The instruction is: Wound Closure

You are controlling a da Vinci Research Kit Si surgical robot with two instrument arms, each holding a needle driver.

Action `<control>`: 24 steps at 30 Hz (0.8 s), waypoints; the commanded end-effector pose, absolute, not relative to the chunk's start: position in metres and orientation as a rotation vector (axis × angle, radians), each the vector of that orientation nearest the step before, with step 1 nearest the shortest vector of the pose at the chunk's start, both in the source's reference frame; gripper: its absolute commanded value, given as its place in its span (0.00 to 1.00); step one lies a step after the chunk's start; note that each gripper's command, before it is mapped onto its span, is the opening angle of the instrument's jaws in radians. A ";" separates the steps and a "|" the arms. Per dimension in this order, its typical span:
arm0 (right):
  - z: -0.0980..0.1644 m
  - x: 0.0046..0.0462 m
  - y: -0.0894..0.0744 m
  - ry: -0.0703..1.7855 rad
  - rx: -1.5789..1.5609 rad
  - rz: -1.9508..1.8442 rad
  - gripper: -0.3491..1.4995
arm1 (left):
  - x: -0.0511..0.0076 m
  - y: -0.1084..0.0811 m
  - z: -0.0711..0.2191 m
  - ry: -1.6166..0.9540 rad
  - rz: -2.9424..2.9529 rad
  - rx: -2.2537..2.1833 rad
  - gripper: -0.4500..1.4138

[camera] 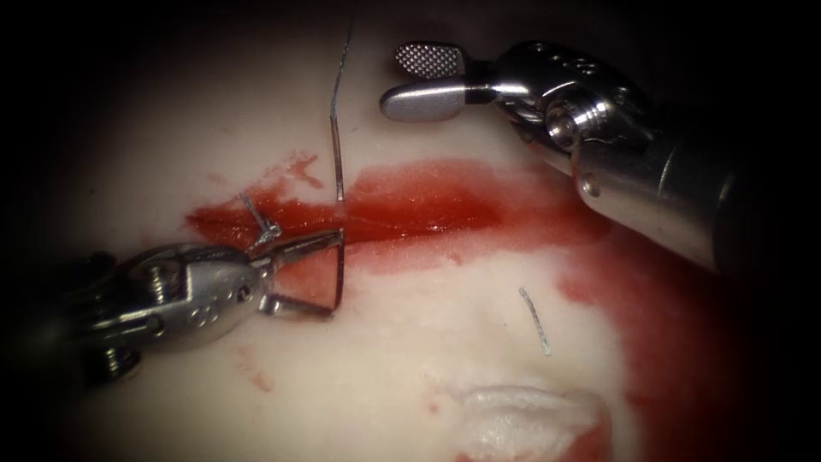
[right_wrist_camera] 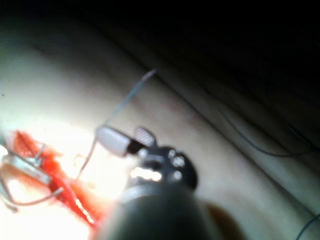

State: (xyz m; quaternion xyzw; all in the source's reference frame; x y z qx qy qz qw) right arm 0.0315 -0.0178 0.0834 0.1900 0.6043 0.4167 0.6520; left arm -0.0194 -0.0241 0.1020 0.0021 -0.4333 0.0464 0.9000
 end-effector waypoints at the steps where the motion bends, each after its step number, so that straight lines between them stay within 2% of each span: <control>1: 0.083 0.0306 -0.015 1.387 0.406 0.979 0.89 | -0.0201 -0.023 0.102 -0.904 0.109 0.005 0.42; 8: 0.082 0.0284 -0.013 1.428 0.383 1.033 0.86 | -0.0210 -0.023 0.103 -0.922 0.161 0.013 0.41; 10: 0.082 0.0286 -0.013 1.428 0.381 1.034 0.86 | -0.0211 -0.023 0.104 -0.916 0.171 0.003 0.36; 11: 0.082 0.0287 -0.013 1.429 0.390 1.025 0.86 | -0.0211 -0.023 0.104 -0.915 0.180 -0.003 0.30; 12: 0.082 0.0290 -0.014 1.429 0.394 1.021 0.86 | -0.0211 -0.023 0.104 -0.909 0.151 -0.001 0.18; 13: 0.082 0.0290 -0.014 1.429 0.394 1.021 0.86 | -0.0211 -0.023 0.104 -0.909 0.151 -0.001 0.18; 14: 0.082 0.0292 -0.014 1.429 0.393 1.022 0.86 | -0.0210 -0.023 0.104 -0.908 0.133 0.004 0.03; 15: 0.082 0.0294 -0.014 1.429 0.392 1.023 0.86 | -0.0209 -0.023 0.104 -0.910 0.111 0.016 0.00; 24: 0.081 0.0309 -0.015 1.435 0.417 0.989 0.87 | -0.0208 -0.022 0.102 -0.947 -0.236 0.262 0.00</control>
